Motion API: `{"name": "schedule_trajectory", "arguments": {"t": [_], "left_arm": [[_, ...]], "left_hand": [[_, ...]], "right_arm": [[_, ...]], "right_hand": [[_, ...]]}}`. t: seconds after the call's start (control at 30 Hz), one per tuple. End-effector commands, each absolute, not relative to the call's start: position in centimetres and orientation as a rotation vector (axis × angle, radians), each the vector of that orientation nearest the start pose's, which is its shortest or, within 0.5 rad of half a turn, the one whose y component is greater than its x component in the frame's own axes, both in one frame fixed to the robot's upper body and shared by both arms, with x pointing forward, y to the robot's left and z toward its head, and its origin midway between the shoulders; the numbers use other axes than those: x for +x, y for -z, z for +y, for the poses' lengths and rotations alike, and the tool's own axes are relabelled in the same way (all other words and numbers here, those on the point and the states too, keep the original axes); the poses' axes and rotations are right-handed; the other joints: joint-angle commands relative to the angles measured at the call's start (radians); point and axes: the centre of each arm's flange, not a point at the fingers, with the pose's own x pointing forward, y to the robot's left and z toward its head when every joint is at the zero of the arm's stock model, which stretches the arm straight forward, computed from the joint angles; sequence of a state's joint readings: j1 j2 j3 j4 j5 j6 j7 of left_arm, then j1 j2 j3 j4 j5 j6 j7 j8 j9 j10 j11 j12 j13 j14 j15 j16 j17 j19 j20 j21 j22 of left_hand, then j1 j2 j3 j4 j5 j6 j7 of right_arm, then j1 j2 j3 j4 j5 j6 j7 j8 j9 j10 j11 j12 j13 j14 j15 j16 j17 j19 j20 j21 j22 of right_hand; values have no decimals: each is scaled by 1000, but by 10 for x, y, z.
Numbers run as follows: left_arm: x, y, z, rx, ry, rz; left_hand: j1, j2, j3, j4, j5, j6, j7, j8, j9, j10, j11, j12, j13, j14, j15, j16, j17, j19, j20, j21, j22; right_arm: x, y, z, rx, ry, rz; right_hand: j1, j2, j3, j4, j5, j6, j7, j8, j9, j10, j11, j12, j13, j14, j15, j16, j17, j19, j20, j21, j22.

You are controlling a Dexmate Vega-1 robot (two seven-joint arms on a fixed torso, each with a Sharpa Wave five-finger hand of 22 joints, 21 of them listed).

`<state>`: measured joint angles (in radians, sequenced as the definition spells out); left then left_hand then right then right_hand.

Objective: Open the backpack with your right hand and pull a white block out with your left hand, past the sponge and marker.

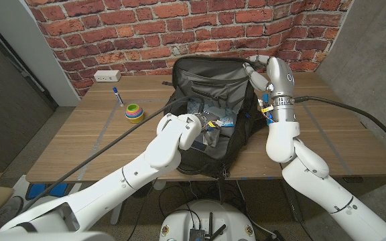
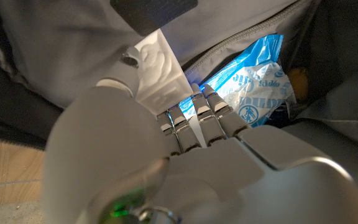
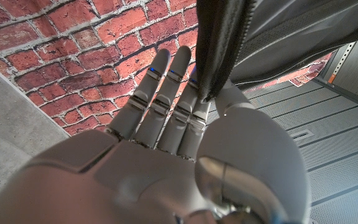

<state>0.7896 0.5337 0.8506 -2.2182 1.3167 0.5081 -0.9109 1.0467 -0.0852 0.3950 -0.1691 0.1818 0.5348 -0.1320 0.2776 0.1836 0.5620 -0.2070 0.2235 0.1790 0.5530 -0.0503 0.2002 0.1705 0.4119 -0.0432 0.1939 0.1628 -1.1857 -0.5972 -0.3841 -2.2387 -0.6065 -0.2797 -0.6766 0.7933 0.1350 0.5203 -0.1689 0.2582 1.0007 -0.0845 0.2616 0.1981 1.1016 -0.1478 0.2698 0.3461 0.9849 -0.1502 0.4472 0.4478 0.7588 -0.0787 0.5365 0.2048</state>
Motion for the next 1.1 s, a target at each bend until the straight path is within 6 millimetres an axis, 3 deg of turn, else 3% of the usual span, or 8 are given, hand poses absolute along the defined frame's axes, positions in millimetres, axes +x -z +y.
{"name": "schedule_trajectory", "arguments": {"t": [0.03, 0.2, 0.47, 0.6, 1.1], "left_arm": [[476, 8, 35, 1851, 193, -437], [477, 7, 35, 1841, 181, -459], [476, 6, 37, 1830, 169, -494], [476, 5, 38, 1818, 164, -511], [470, 0, 44, 1780, 164, -519]], "left_hand": [[31, 0, -25, 2, 2, 65, -3, 9, 4, 75, 3, 4, 3, 65, -177, 2, 3, 21, -163, -3, 4], [63, 23, -53, 5, 7, 179, 1, 22, 5, 179, 1, 0, 4, 165, -183, 7, 6, 49, -162, 0, 6], [109, 51, -65, 1, 11, 276, -11, 24, 2, 276, -3, -3, 8, 274, -188, 16, 11, 83, -162, 3, 8], [136, 63, -79, 2, 10, 354, -14, 26, 3, 363, -2, -2, 11, 357, -190, 21, 13, 110, -161, 6, 9], [156, 72, -86, 2, 11, 403, -11, 26, 4, 419, -1, -4, 12, 405, -192, 19, 14, 122, -163, 4, 10]], "right_arm": [[427, -44, -195, -780, 543, -1119], [427, -44, -195, -781, 543, -1118], [427, -45, -196, -786, 546, -1121], [427, -46, -196, -786, 550, -1120], [430, -50, -195, -792, 549, -1124]], "right_hand": [[0, 13, 7, 2, 7, 9, 1, 6, 4, 11, 3, -2, 2, 12, -67, -2, 4, -3, -130, 7, 0], [0, 12, 7, 2, 7, 9, 2, 5, 5, 9, 2, -4, 4, 12, -67, -3, 5, -4, -130, 10, 0], [-2, 12, 7, 2, 8, 9, 2, 3, 5, 10, 3, -5, 5, 10, -66, -5, 6, -6, -130, 13, 0], [-2, 12, 7, 2, 8, 9, 3, 2, 5, 12, 3, -5, 5, 12, -66, -5, 7, -6, -130, 14, 0], [0, 12, 9, 1, 8, 10, 0, 0, 5, 10, 1, -9, 6, 12, -68, -7, 10, -9, -130, 20, -1]]}}
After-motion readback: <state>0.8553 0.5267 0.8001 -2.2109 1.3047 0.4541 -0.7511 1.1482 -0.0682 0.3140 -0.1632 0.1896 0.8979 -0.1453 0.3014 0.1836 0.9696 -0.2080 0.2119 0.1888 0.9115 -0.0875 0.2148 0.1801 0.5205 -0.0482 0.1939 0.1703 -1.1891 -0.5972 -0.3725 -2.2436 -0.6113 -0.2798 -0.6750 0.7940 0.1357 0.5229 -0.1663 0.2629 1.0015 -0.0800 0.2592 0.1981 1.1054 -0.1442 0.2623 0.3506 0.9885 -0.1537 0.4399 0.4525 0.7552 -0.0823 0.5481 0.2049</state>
